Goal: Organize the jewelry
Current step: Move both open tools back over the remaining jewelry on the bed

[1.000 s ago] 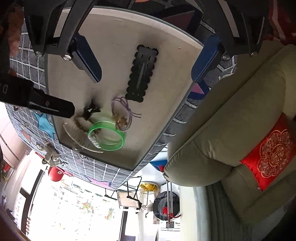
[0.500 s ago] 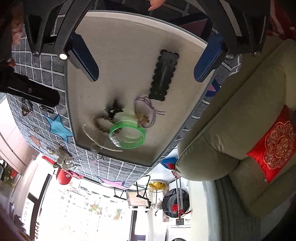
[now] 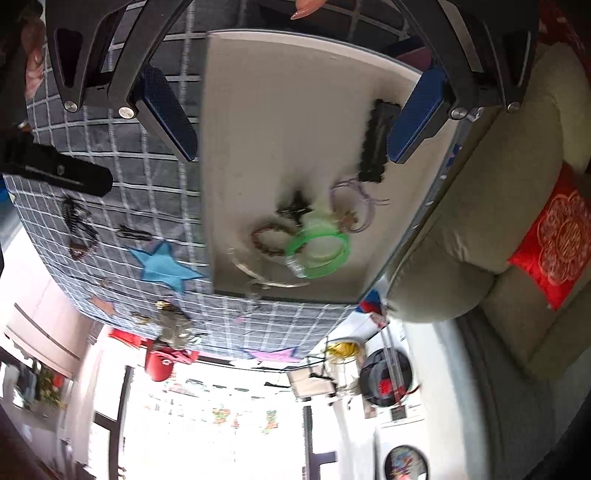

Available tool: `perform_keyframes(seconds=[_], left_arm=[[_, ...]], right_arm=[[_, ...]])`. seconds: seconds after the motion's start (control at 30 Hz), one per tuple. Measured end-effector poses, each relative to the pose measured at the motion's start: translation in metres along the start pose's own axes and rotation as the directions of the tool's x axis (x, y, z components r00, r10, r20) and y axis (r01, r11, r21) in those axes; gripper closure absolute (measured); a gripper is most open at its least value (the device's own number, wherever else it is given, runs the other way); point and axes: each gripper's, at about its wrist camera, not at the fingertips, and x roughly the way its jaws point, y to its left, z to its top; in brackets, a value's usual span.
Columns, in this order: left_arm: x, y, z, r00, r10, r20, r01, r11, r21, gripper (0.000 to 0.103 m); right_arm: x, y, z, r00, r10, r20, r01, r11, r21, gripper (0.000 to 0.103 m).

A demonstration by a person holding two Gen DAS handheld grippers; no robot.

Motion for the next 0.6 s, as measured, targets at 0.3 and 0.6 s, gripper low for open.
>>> perform_keyframes(seconds=[0.3, 0.6], left_arm=[[0.001, -0.048, 0.006, 0.994, -0.102, -0.036, 0.104, 0.992, 0.068, 0.000], [0.003, -0.111, 0.011, 0.975, -0.210, -0.068, 0.217, 0.967, 0.130, 0.000]], right_arm=[[-0.030, -0.052, -0.011, 0.995, -0.098, 0.017, 0.096, 0.993, 0.075, 0.000], [-0.072, -0.127, -0.026, 0.972, -0.232, 0.049, 0.216, 0.952, 0.219, 0.000]])
